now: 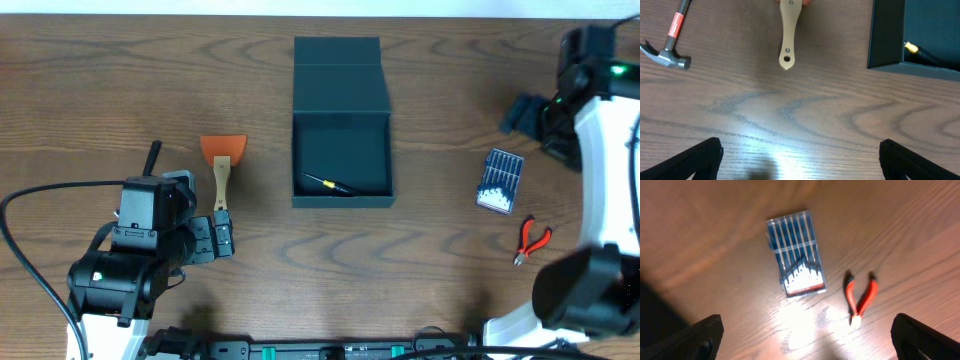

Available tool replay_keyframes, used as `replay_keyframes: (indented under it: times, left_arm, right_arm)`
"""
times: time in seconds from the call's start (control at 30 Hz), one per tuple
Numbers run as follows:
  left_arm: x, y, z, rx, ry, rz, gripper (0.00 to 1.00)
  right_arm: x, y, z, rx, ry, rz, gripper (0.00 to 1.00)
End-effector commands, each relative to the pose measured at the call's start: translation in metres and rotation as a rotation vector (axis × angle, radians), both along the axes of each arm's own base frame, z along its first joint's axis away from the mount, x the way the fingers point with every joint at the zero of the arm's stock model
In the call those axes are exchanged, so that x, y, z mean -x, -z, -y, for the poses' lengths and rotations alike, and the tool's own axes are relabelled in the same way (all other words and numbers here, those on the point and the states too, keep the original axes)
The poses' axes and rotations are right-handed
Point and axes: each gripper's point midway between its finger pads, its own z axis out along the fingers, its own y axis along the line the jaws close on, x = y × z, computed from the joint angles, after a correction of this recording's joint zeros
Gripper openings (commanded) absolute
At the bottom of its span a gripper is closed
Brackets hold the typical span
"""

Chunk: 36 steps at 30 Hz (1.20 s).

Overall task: Pack container
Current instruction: 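Move the right gripper to the clear screwdriver set and grasp it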

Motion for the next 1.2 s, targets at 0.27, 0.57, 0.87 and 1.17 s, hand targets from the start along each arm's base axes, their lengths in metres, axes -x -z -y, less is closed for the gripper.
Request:
replay_keyframes:
  times: [0.27,0.57,0.87,1.17]
  left_arm:
    - [-0.003,-0.008,-0.003,-0.016,0.001,0.027,0.98]
    - [-0.003,-0.008,-0.003,-0.016,0.001,0.027,0.98]
    - [-0.003,-0.008,-0.003,-0.016,0.001,0.026,0.99]
    - [-0.003,-0.008,-0.003,-0.016,0.001,0.026,0.99]
  right_arm:
    - [0.009,0.122,-0.01,-0.103,-0.101,-0.195,0.99]
    - [-0.002,0.141,-0.01,-0.107,-0.181,-0.181,0.99]
    - [-0.01,0.142,-0.002,-0.096,-0.183,-0.146,0.99]
    - [-0.01,0.143,0.004,-0.093,-0.182,-0.139,0.99]
